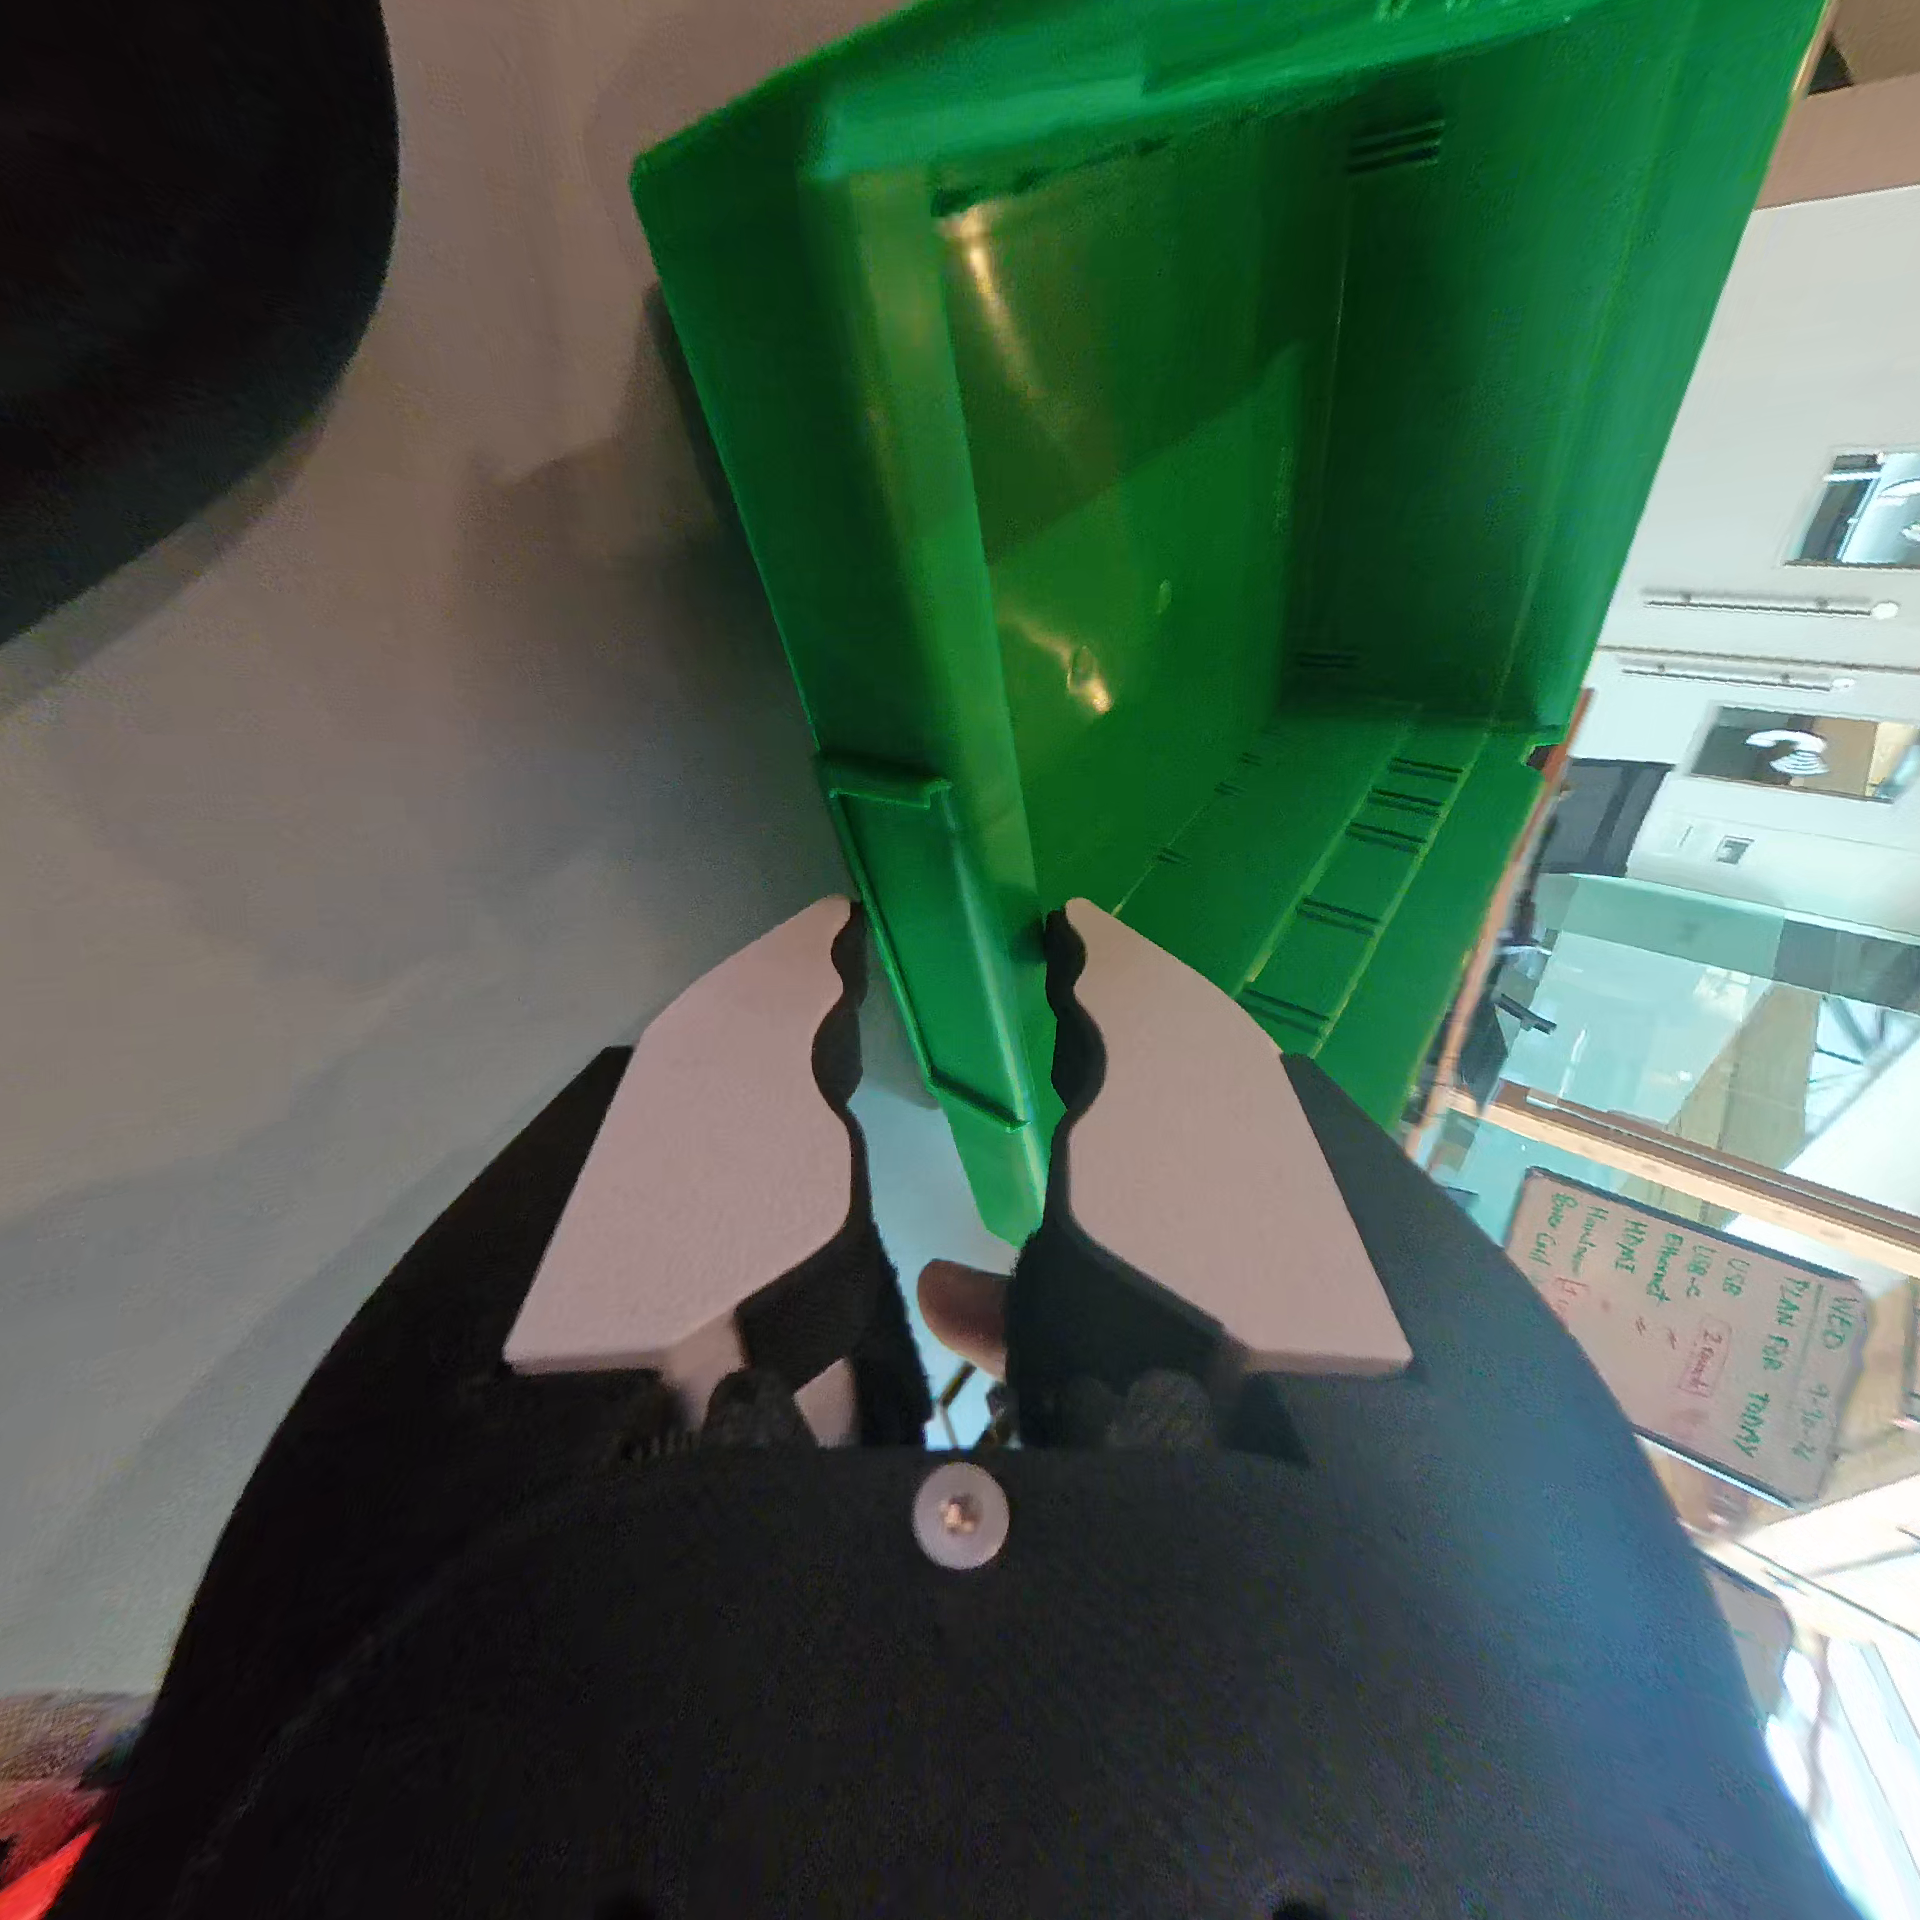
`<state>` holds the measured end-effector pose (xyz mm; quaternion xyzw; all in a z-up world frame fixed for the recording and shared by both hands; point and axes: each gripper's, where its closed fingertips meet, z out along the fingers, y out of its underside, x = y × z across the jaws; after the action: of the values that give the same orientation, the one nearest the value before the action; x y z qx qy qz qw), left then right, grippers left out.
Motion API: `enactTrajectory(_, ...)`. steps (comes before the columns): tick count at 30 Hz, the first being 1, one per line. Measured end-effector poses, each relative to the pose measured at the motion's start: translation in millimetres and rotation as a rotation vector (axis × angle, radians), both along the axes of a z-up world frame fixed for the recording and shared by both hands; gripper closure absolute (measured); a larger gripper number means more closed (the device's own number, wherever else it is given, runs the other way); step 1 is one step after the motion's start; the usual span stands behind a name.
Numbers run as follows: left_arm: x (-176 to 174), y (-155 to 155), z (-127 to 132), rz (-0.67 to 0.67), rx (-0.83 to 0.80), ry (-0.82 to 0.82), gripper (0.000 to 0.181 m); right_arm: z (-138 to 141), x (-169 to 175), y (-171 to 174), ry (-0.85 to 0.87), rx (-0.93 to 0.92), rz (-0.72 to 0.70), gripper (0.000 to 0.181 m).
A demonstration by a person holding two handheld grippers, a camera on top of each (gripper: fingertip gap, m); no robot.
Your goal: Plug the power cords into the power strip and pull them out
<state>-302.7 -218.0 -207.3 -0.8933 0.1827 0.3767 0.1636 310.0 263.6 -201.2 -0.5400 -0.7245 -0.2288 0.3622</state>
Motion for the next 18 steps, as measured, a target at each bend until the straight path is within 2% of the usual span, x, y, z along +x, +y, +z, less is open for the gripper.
enactTrajectory(3,15.0,1.5,7.8,-0.006,0.116,-0.152,0.121,7.2,-6.4,-13.4,0.121,-0.113,0.031,0.132)
enactTrajectory(4,23.5,2.4,15.9,-0.020,0.180,-0.224,0.119,12.5,-9.7,-20.6,0.188,-0.167,0.046,0.129)
enactTrajectory(6,36.5,7.1,44.2,-0.036,0.366,-0.356,0.118,30.5,-17.6,-33.9,0.353,-0.258,0.079,0.124)
enactTrajectory(8,28.6,13.9,84.3,0.034,0.632,-0.415,0.118,58.3,-29.9,-44.3,0.558,-0.311,0.122,0.118)
enactTrajectory(10,15.1,22.0,112.6,0.120,0.835,-0.457,0.115,90.0,-50.3,-59.4,0.786,-0.369,0.202,0.111)
enactTrajectory(12,-3.5,30.5,117.6,0.234,0.871,-0.440,0.115,117.4,-75.2,-81.3,0.984,-0.440,0.319,0.108)
enactTrajectory(14,-18.9,43.2,107.3,0.332,0.811,-0.437,0.115,132.2,-100.1,-103.5,1.100,-0.508,0.429,0.108)
enactTrajectory(18,-48.9,63.9,80.5,0.532,0.715,-0.486,0.116,128.1,-144.5,-135.7,1.101,-0.551,0.577,0.107)
